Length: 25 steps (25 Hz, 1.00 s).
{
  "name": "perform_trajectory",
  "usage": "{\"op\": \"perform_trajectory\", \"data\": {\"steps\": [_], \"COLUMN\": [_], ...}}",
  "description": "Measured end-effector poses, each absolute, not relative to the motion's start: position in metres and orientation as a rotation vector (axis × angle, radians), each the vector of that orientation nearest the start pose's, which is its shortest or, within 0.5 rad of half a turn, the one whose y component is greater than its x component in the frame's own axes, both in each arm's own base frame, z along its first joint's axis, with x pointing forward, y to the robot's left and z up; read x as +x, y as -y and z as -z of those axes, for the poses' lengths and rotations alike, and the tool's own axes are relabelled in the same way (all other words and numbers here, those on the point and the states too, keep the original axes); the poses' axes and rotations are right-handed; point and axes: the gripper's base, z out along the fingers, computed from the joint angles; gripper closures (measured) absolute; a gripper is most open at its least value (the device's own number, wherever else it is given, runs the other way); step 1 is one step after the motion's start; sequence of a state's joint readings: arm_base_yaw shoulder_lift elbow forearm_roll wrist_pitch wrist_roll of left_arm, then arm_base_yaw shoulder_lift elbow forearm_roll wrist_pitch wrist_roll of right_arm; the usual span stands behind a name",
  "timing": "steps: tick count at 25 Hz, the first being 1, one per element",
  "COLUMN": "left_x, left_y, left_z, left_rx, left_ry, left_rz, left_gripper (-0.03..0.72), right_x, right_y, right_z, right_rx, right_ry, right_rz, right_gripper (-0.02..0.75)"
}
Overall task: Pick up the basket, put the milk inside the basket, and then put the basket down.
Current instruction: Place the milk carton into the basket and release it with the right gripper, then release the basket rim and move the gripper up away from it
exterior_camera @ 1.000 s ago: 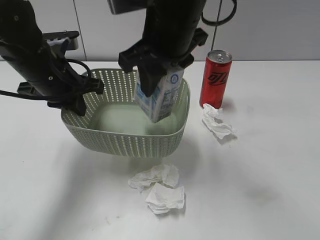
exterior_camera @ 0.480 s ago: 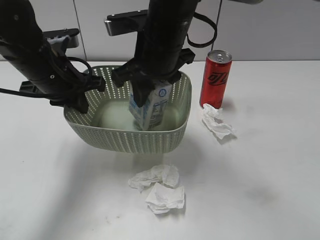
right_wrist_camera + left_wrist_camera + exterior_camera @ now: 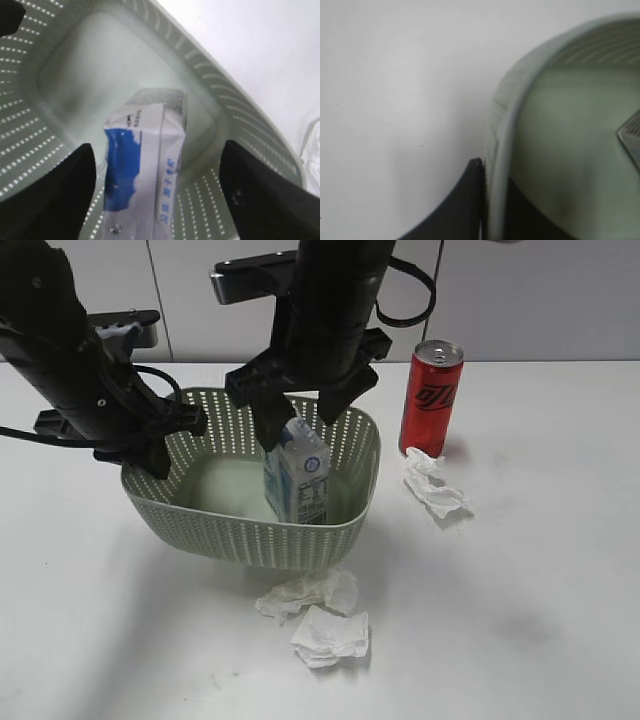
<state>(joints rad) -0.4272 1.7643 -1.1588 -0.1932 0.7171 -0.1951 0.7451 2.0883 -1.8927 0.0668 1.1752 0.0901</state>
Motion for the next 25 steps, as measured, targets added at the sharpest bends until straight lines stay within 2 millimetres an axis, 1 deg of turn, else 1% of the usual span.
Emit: {"op": "perform_trajectory", "data": {"steps": [1, 3, 5, 7, 9, 11, 12, 15, 18, 22, 24, 25], "left_x": [0.315, 0.315, 0.314, 0.313, 0.313, 0.313, 0.312, 0.312, 0.31, 0.31, 0.31, 0.31], "left_y": [0.156, 0.156, 0.156, 0.157, 0.157, 0.157, 0.157, 0.157, 0.157, 0.157, 0.157, 0.157], "left_z": [-0.203, -0.202, -0.202, -0.202, -0.202, -0.203, -0.203, -0.202, -0.202, -0.202, -0.202, -0.202], "left_rx": [0.153, 0.152, 0.145, 0.135, 0.132, 0.129, 0.128, 0.128, 0.131, 0.132, 0.13, 0.127], "left_ry": [-2.844, -2.849, -2.853, -2.861, -2.868, -2.87, -2.873, -2.88, -2.897, -2.903, -2.902, -2.902], "left_rz": [0.353, 0.354, 0.363, 0.374, 0.378, 0.382, 0.383, 0.384, 0.38, 0.378, 0.38, 0.38], "left_gripper": [0.678, 0.678, 0.678, 0.678, 0.678, 0.678, 0.678, 0.678, 0.678, 0.678, 0.678, 0.678], "right_x": [0.326, 0.324, 0.32, 0.314, 0.311, 0.312, 0.312, 0.311, 0.303, 0.283, 0.269, 0.262], "right_y": [-0.309, -0.305, -0.298, -0.284, -0.267, -0.242, -0.23, -0.185, -0.135, -0.068, -0.046, -0.039], "right_z": [-0.263, -0.284, -0.305, -0.324, -0.336, -0.345, -0.345, -0.349, -0.351, -0.347, -0.343, -0.341], "right_rx": [-0.909, -0.898, -0.887, -0.867, -0.833, -0.771, -0.741, -0.614, -0.483, -0.291, -0.248, -0.23], "right_ry": [-2.746, -2.701, -2.651, -2.616, -2.608, -2.615, -2.63, -2.673, -2.708, -2.759, -2.776, -2.781], "right_rz": [-0.258, -0.274, -0.267, -0.251, -0.238, -0.221, -0.211, -0.175, -0.124, -0.057, -0.018, -0.009], "right_gripper": [0.137, 0.134, 0.134, 0.134, 0.134, 0.134, 0.134, 0.134, 0.134, 0.135, 0.139, 0.141]}}
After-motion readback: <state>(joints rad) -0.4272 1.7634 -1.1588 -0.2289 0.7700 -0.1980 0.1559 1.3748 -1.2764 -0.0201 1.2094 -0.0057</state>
